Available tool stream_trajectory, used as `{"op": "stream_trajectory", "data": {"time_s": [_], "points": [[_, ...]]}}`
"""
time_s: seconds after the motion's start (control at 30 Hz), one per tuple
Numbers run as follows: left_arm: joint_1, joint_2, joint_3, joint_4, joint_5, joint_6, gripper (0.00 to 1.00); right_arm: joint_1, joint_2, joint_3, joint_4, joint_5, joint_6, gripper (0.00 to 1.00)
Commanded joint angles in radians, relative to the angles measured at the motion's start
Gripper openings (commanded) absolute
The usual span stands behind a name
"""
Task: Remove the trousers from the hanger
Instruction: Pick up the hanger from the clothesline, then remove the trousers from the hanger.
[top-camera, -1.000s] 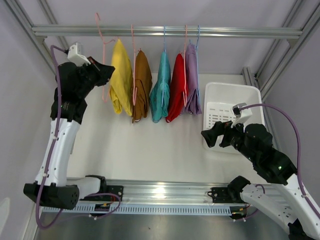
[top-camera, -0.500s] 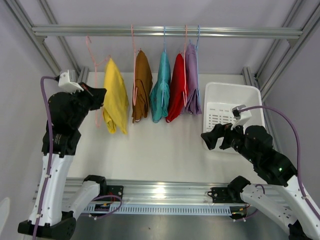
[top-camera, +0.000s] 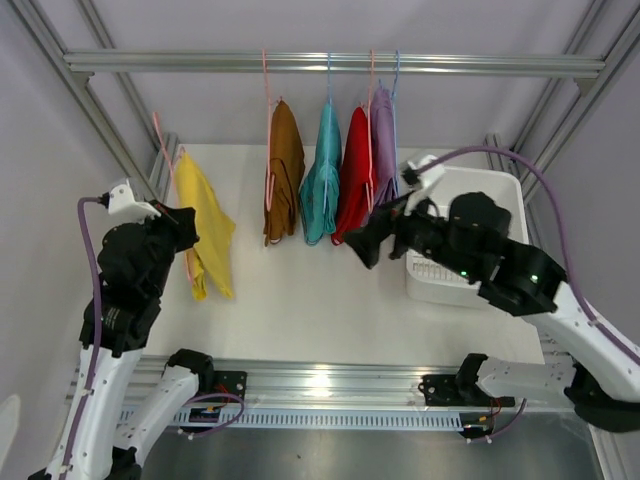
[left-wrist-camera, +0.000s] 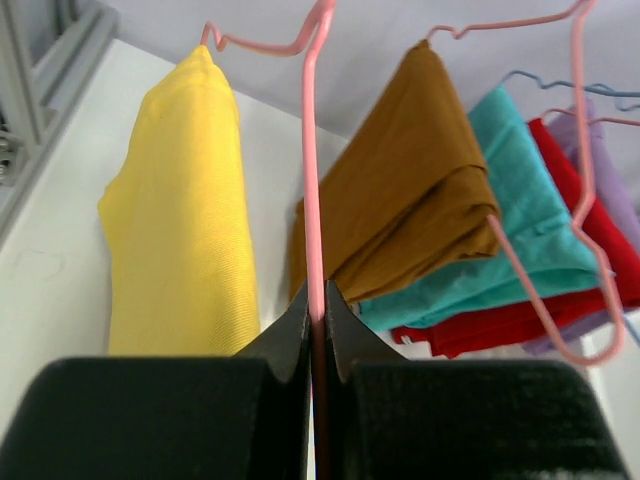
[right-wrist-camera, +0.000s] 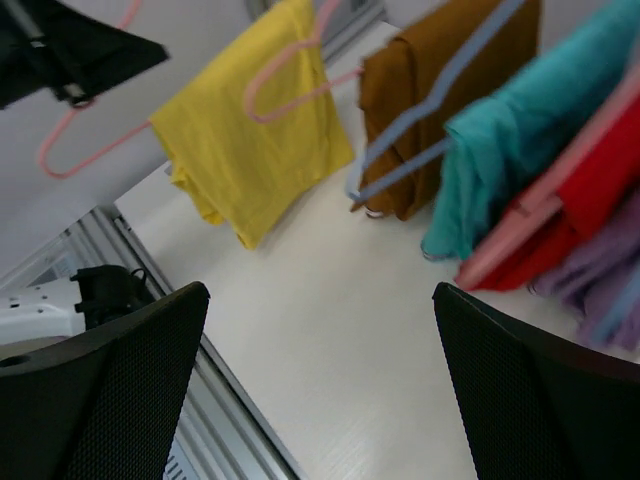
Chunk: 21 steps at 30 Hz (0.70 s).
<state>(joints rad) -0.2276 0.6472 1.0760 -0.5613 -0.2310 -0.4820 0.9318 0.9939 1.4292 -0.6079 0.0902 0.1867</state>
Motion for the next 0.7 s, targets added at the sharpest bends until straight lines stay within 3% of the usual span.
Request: {"op": "stream_trajectory", "data": {"time_s": [0.0,0.1,0.23,0.4,0.67], "points": [[-0.024,-0.023,-0.017,0.204,-0.134,0.043,0.0,0.162,0.159,0.15,0.089,0.12,-0.102,0.99],[-0.029,-0.034,-0.05,0.212,-0.162,0.059,0.0,0.284,0.3,0.26,0.1,0.148,-0.133,0.99],[-0.038,-0.035,-0.054,0.187,-0.226,0.074,0.0,0.387,0.402,0.263,0.144,0.132,-0.162,0.99],[-0.041,-0.061,-0.082,0.175,-0.278,0.077,0.0,0.432,0.448,0.111,0.247,0.115,-0.168,1.0],[-0.041,-0.073,-0.117,0.147,-0.303,0.076,0.0,0.432,0.486,-0.151,0.555,0.166,-0.182,0.97]]}}
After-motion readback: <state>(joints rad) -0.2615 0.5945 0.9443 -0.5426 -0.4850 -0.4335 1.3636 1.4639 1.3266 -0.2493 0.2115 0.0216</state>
